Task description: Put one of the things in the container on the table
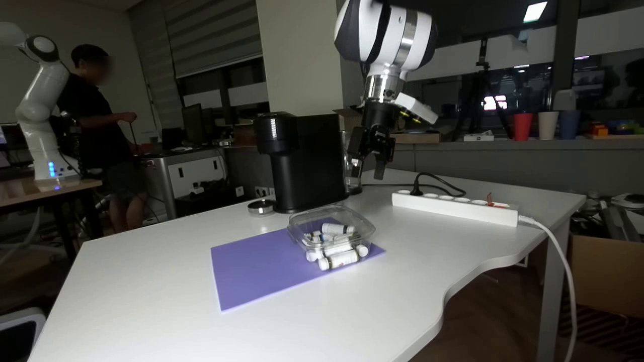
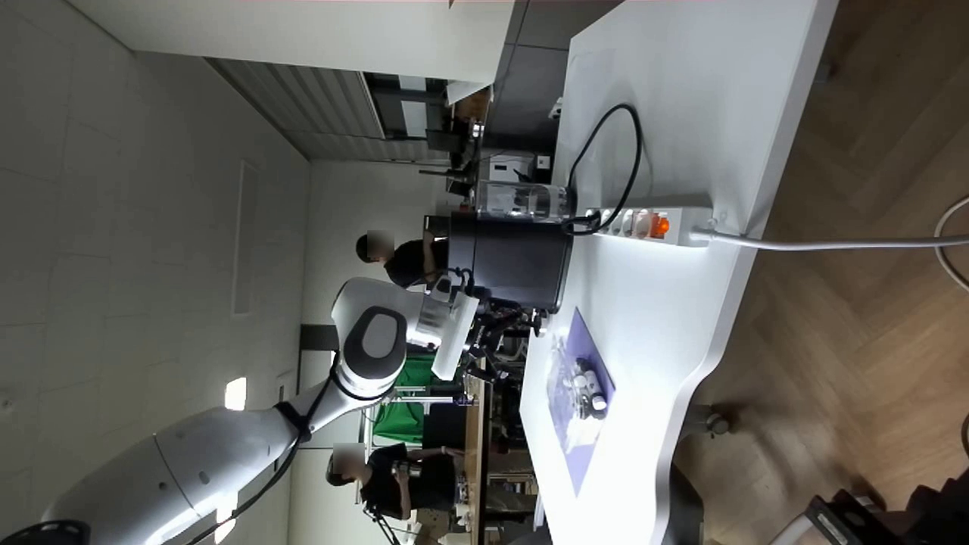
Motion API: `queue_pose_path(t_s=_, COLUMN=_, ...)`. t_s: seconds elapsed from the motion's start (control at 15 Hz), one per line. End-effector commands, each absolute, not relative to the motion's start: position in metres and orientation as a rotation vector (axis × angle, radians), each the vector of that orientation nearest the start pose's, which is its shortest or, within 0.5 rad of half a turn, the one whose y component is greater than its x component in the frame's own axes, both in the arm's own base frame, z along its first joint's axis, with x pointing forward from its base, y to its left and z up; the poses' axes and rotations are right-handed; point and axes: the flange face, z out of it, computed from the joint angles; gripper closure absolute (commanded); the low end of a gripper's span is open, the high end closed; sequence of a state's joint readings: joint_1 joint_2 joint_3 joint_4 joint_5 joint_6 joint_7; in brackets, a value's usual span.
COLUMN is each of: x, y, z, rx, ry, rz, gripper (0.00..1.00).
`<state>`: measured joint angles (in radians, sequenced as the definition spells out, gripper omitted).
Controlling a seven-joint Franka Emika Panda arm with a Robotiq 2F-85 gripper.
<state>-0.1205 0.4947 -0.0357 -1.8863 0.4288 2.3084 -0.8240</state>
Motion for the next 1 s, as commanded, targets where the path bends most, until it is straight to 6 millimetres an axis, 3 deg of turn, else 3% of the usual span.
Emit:
queue_pose_path(t_s=0.0, x=0.646, y=-0.093, z=0.215, rx=-2.83, ry=-0.45, rz=-0.1, gripper=0.0)
queue_pose_path(t_s=0.33, x=0.66, y=-0.091, z=0.189, rx=-2.813, ry=-0.33, rz=-0.093, gripper=0.0)
queue_pose_path(t_s=0.93, x=0.672, y=-0.064, z=0.173, rx=-2.766, ry=-0.271, rz=-0.138, gripper=0.0)
